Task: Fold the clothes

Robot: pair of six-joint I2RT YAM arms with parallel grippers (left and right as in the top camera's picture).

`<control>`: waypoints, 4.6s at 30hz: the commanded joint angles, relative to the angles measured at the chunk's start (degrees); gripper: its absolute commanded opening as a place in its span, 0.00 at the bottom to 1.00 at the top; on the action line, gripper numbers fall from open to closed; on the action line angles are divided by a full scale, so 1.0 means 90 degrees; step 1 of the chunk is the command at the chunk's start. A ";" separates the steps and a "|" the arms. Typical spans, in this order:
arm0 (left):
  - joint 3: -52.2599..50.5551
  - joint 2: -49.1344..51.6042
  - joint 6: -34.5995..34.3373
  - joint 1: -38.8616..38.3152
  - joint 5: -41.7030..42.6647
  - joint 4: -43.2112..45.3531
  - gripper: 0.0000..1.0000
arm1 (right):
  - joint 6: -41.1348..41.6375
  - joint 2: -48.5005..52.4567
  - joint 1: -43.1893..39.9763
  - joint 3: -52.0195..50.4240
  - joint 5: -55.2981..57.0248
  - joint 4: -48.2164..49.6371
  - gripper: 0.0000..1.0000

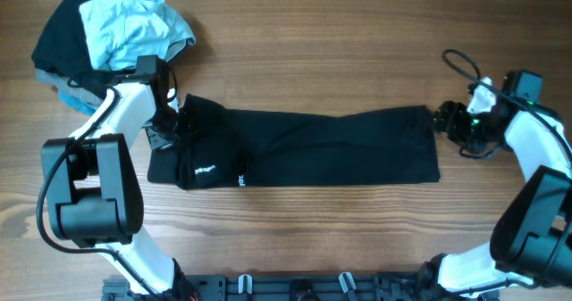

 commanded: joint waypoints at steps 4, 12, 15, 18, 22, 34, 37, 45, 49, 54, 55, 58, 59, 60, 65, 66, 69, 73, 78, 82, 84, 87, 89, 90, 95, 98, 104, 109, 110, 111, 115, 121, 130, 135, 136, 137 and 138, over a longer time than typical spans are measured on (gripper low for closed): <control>-0.0051 -0.0109 -0.0151 0.0053 -0.0160 0.0078 0.04 | -0.0398 0.0610 0.0495 -0.0046 0.0301 -0.0036 0.41; -0.0051 -0.0109 -0.0148 0.0053 -0.0158 0.0187 0.04 | -0.0129 0.0636 0.0495 -0.0046 0.0146 0.0260 0.29; -0.0051 -0.0109 -0.0148 0.0053 -0.0158 0.0187 0.04 | -0.0121 0.0644 0.0498 -0.0058 0.0143 0.0335 0.31; -0.0051 -0.0109 -0.0148 0.0053 -0.0158 0.0187 0.04 | -0.0131 0.0644 0.0495 -0.0087 -0.0124 0.0466 0.13; -0.0051 -0.0109 -0.0148 0.0053 -0.0158 0.0185 0.04 | -0.0119 0.0619 0.0389 -0.0063 -0.0109 0.0257 0.04; -0.0051 -0.0109 -0.0146 0.0053 -0.0158 0.0100 0.04 | 0.0512 0.0328 0.0189 0.0240 0.1018 -0.0605 0.13; -0.0051 -0.0109 -0.0148 0.0053 -0.0158 0.0114 0.04 | -0.0442 0.0328 0.0189 0.0240 -0.0500 -0.0165 0.25; -0.0051 -0.0109 -0.0148 0.0053 -0.0155 0.0141 0.06 | -0.0301 0.0333 0.0204 0.0058 0.0498 0.0624 0.43; -0.0051 -0.0109 -0.0148 0.0053 -0.0155 0.0168 0.06 | -0.0282 0.0529 0.0204 -0.0221 0.0493 0.0639 0.35; -0.0051 -0.0109 -0.0148 0.0053 -0.0158 0.0194 0.06 | -0.0112 0.0527 0.0180 -0.0165 0.0809 0.0648 0.04; -0.0051 -0.0109 -0.0148 0.0053 -0.0158 0.0194 0.06 | -0.0112 0.0527 0.0121 -0.0068 0.0969 0.0763 0.04; -0.0051 -0.0109 -0.0148 0.0053 -0.0158 0.0194 0.05 | -0.0112 0.0522 -0.0049 0.0131 0.1001 0.0920 0.04; -0.0051 -0.0109 -0.0148 0.0053 -0.0158 0.0194 0.06 | -0.0112 0.0522 -0.0102 0.0143 0.1018 0.0916 0.04; -0.0051 -0.0109 -0.0148 0.0053 -0.0158 0.0192 0.09 | -0.0112 0.0522 -0.0197 0.0143 0.0945 0.0882 0.05; -0.0036 -0.0141 -0.0112 0.0053 0.0418 0.0131 0.62 | -0.0546 0.0522 -0.0238 0.0143 0.0019 0.0408 0.61; 0.0015 -0.0202 0.0041 0.0053 0.0697 0.0027 0.61 | -0.0670 0.0522 -0.0238 0.0143 -0.0401 0.0236 0.61; 0.0141 -0.0498 0.0216 0.0053 0.0984 -0.0136 0.58 | -0.0578 0.0522 -0.0236 0.0134 -0.0554 -0.0194 0.61; 0.0146 -0.0767 0.0216 0.0051 0.0993 -0.0007 0.48 | -0.0240 0.0522 -0.0114 -0.0126 -0.0304 -0.0561 0.51; 0.0141 -0.0583 0.0216 0.0053 0.0770 0.0471 0.15 | 0.0709 0.0522 -0.0095 -0.0454 0.0493 0.0051 0.04; 0.0141 -0.0568 0.0216 0.0053 0.0750 0.0452 0.13 | 0.0699 0.0508 -0.0369 0.0124 0.0678 0.0024 0.04; 0.0141 -0.0568 0.0216 0.0051 0.0760 0.0444 0.28 | 0.0481 0.0471 -0.0478 0.0430 0.0359 -0.0306 0.58; 0.0177 -0.0641 0.0537 0.0053 0.1049 0.0216 0.48 | 0.0032 0.0449 -0.0505 0.0755 0.0291 -0.0821 0.64; 0.0265 -0.0799 0.0551 0.0053 0.1095 -0.0024 0.55 | -0.0476 0.0449 -0.0537 0.0911 0.0284 -0.0937 0.68; 0.0328 -0.0937 0.0551 0.0053 0.1098 -0.0170 0.56 | -0.0750 0.0449 -0.0537 0.0916 0.0219 -0.0913 0.78; 0.0386 -0.1715 0.0551 0.0053 0.1115 -0.0347 0.61 | -0.1814 0.0712 -0.0534 0.0874 -0.0294 -0.0826 0.85; 0.0386 -0.2285 0.0554 0.0053 0.1112 -0.0449 0.64 | -0.1809 0.1251 -0.0534 0.0874 -0.0061 -0.0964 0.81; 0.0386 -0.2866 0.0554 0.0053 0.1110 -0.0542 0.66 | -0.2055 0.1948 -0.0491 0.0784 -0.0104 -0.1100 0.59; 0.0386 -0.2868 0.0554 0.0053 0.1110 -0.0537 0.66 | -0.2302 0.2120 -0.0109 0.0457 -0.0515 -0.1064 0.47; 0.0386 -0.2868 0.0554 0.0053 0.1110 -0.0537 0.66 | -0.2302 0.2120 -0.0044 0.0459 -0.0576 -0.1086 0.43; 0.0386 -0.2868 0.0554 0.0053 0.1110 -0.0537 0.66 | -0.2305 0.2118 0.0015 0.0464 -0.0595 -0.1137 0.38; 0.0386 -0.2868 0.0721 0.0053 0.1115 -0.0566 0.67 | -0.2280 0.2118 -0.0092 0.0602 -0.0566 -0.1275 0.04; 0.0386 -0.2868 0.0721 0.0053 0.1112 -0.0593 0.67 | -0.2052 0.1809 -0.0716 0.1897 -0.0323 -0.2076 0.04; 0.0386 -0.2868 0.0719 0.0053 0.1112 -0.0588 0.67 | -0.1409 0.0971 0.0136 0.2341 -0.0330 -0.2596 0.04; 0.0386 -0.2868 0.0716 0.0053 0.1112 -0.0578 0.67 | -0.0692 0.0913 0.1661 0.2334 -0.0034 -0.3043 0.04; 0.0386 -0.2868 0.0716 0.0053 0.1115 -0.0563 0.67 | -0.0576 0.0913 0.1972 0.2334 0.0039 -0.3004 0.04; 0.0386 -0.2868 0.0716 0.0053 0.1115 -0.0556 0.67 | -0.0476 0.0913 0.2220 0.2331 0.0036 -0.2958 0.04; 0.0386 -0.2868 0.0716 0.0053 0.1115 -0.0561 0.67 | -0.0226 0.0913 0.2504 0.2331 0.0036 -0.2895 0.04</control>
